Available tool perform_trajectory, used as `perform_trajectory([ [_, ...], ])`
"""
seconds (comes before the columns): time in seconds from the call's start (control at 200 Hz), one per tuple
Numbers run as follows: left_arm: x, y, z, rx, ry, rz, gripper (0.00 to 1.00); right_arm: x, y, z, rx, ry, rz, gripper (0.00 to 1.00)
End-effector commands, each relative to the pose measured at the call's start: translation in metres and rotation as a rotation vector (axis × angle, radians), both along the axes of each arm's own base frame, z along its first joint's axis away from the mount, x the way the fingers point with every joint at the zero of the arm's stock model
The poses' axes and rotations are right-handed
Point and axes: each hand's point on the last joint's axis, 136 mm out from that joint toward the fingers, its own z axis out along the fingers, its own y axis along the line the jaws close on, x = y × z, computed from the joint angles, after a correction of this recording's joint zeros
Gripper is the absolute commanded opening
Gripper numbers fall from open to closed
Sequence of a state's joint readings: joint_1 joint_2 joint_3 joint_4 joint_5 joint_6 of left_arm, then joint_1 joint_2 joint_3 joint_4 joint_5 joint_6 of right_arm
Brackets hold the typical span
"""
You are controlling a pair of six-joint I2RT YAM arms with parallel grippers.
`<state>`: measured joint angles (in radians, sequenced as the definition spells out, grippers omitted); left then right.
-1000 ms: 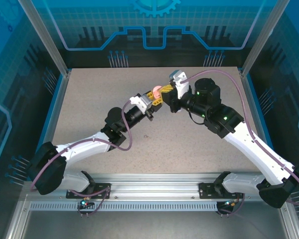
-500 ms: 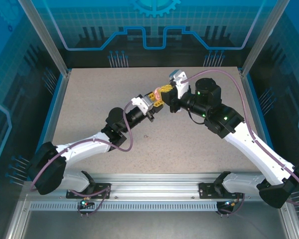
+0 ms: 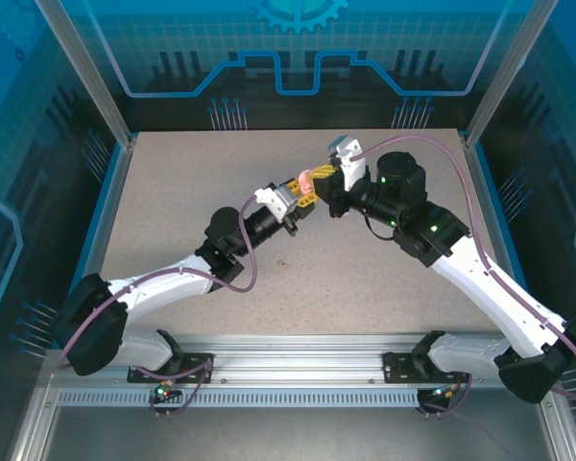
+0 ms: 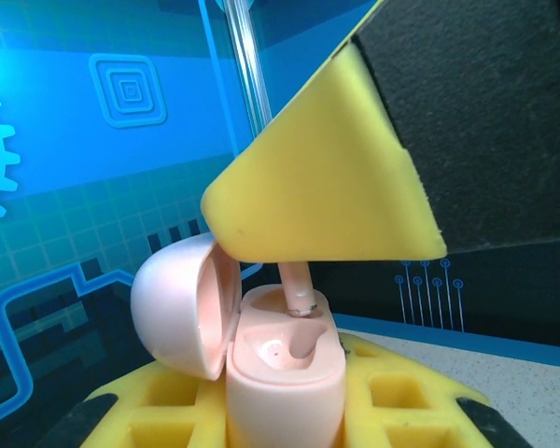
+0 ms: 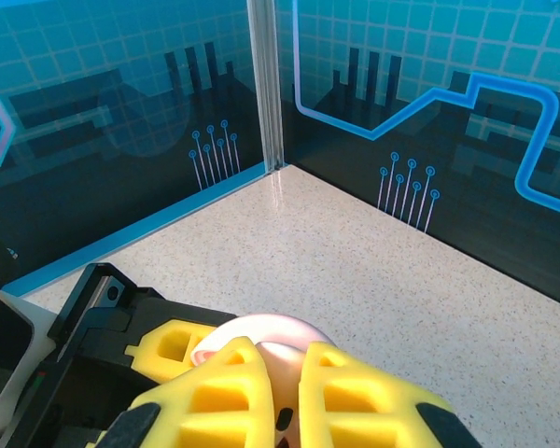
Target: Insert wireless bluetooth earbuds into charging case
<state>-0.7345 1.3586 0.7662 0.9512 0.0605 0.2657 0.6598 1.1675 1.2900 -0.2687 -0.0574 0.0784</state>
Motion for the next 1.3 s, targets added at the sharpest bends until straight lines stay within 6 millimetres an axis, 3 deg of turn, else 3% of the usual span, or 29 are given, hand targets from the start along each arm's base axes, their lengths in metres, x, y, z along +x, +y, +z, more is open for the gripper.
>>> perform_trajectory([
  [0.0,-0.011,0.003,0.039,-0.057,-0.095,-0.011,0.00,-0.001,-0.004,0.002,0.012,-0.001,-0.004,0.09],
  [0.605,-0.010,0.002,0.043,-0.058,-0.098,-0.009,0.00,-0.009,-0.003,-0.017,-0.045,0.035,0.038,0.07],
  [0.855,-0.010,0.002,0.042,-0.056,-0.091,-0.012,0.00,-0.026,0.008,-0.027,-0.148,0.022,0.190,0.08],
  [1.02,-0.010,0.002,0.042,-0.058,-0.087,-0.013,0.00,-0.024,0.010,-0.032,-0.173,0.030,0.196,0.08],
  [1.176,-0.009,0.001,0.040,-0.054,-0.077,-0.013,0.00,-0.016,0.006,-0.027,-0.157,0.029,0.142,0.15],
  [1.296,-0.007,0.000,0.037,-0.052,-0.062,-0.015,0.00,-0.006,0.003,-0.018,-0.108,0.054,0.091,0.34],
])
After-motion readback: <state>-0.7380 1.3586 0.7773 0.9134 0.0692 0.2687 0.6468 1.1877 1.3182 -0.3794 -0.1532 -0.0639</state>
